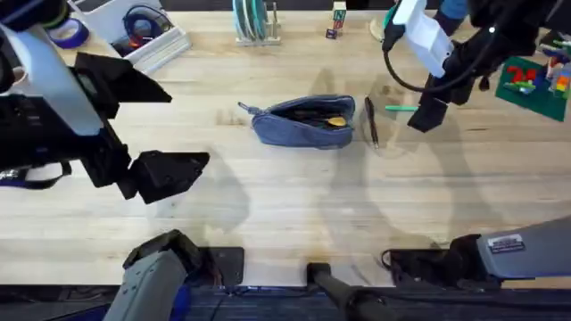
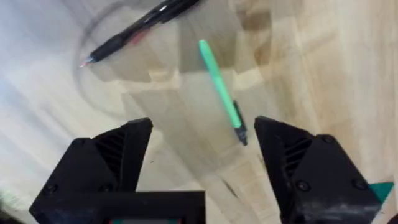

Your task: Unzip the bag, pick up the pens from the table one at a time and place them inside, then zip the bag closed.

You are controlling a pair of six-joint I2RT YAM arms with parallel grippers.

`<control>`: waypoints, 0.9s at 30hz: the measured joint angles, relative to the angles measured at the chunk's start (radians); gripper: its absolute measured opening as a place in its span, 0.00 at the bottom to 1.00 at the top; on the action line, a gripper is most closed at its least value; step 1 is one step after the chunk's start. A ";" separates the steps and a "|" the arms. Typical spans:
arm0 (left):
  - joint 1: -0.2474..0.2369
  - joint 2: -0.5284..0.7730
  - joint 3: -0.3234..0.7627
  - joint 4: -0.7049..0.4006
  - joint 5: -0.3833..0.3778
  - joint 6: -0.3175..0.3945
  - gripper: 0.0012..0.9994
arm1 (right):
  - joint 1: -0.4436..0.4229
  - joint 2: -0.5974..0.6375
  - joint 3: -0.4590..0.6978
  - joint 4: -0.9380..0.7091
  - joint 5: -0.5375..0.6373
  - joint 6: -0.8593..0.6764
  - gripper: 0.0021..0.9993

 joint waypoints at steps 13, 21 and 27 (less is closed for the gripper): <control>0.000 0.000 0.000 0.000 0.000 0.000 1.00 | -0.041 0.118 0.000 0.107 -0.064 -0.037 1.00; 0.000 0.000 0.000 0.000 0.000 0.000 1.00 | -0.043 0.208 0.026 0.114 -0.079 -0.037 1.00; 0.000 0.000 0.000 0.000 0.000 0.000 1.00 | -0.044 0.251 0.080 0.067 -0.081 -0.037 1.00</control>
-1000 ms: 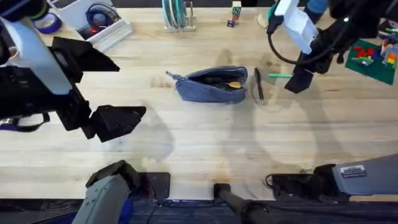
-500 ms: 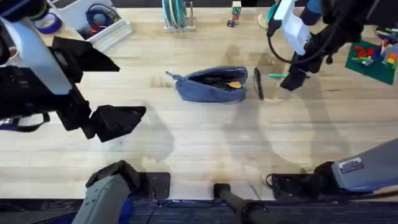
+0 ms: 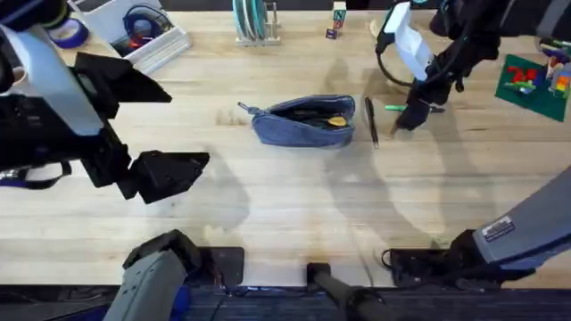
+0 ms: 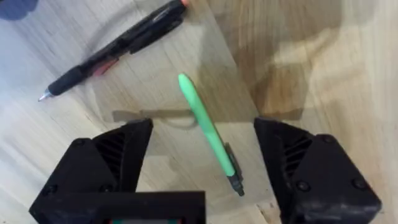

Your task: Unzip the bag, pick up the pens from the table one at a time and place them inside, then zip the bag closed.

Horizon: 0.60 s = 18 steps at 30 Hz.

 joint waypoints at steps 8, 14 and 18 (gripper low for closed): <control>0.000 0.000 0.000 0.000 0.000 0.000 1.00 | 0.000 0.003 0.009 -0.044 0.000 -0.003 1.00; 0.000 0.000 0.000 0.000 0.000 0.000 1.00 | 0.000 0.003 0.010 -0.050 0.000 -0.003 1.00; 0.000 0.000 0.000 0.000 0.000 0.000 1.00 | 0.000 0.003 0.010 -0.051 0.001 -0.003 1.00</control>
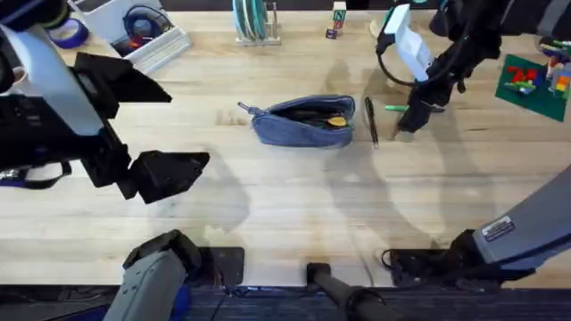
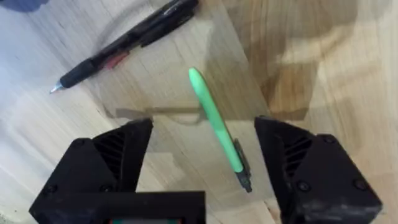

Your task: Unzip the bag, pick up the pens from the table one at a time and place them inside, then zip the bag closed.

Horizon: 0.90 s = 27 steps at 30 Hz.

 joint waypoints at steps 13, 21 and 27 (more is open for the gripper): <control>0.000 0.000 0.000 0.000 0.000 0.000 1.00 | 0.004 0.015 0.016 -0.010 0.029 -0.007 1.00; 0.000 0.000 0.000 0.000 0.000 0.000 1.00 | 0.003 0.018 0.019 0.003 0.040 -0.013 0.71; 0.000 0.000 0.000 0.000 0.000 0.000 1.00 | 0.003 0.019 0.022 -0.015 0.044 -0.011 0.04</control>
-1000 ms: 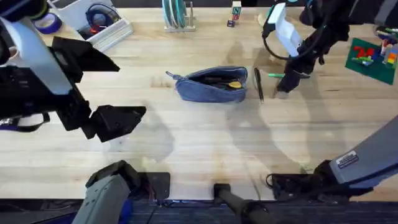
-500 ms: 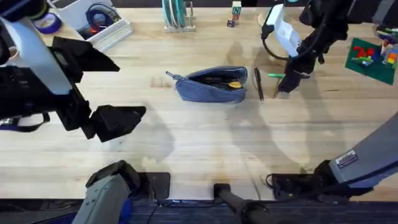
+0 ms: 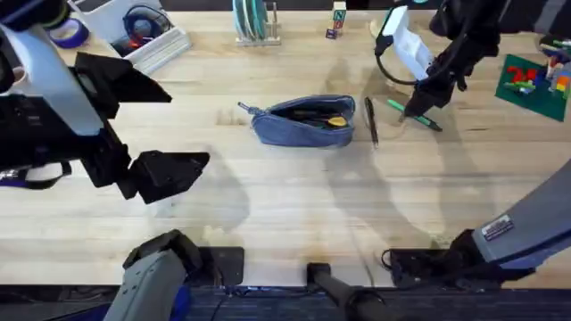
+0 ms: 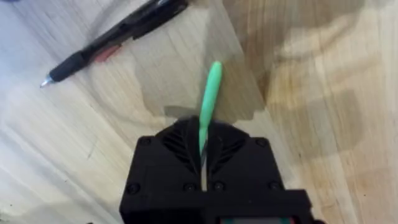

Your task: Unzip the bag, pick up the pens from the table one at a time and place them inside, then zip the bag closed.

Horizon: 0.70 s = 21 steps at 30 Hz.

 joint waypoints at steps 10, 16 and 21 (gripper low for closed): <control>0.000 0.000 0.000 0.000 0.000 0.000 1.00 | 0.000 -0.001 0.001 -0.003 0.003 0.000 0.03; 0.000 0.000 0.000 0.000 0.000 0.000 1.00 | 0.000 -0.026 -0.004 -0.040 0.014 0.009 0.03; 0.000 0.000 0.000 0.000 0.000 0.000 1.00 | 0.000 -0.114 -0.004 -0.072 0.015 0.020 0.03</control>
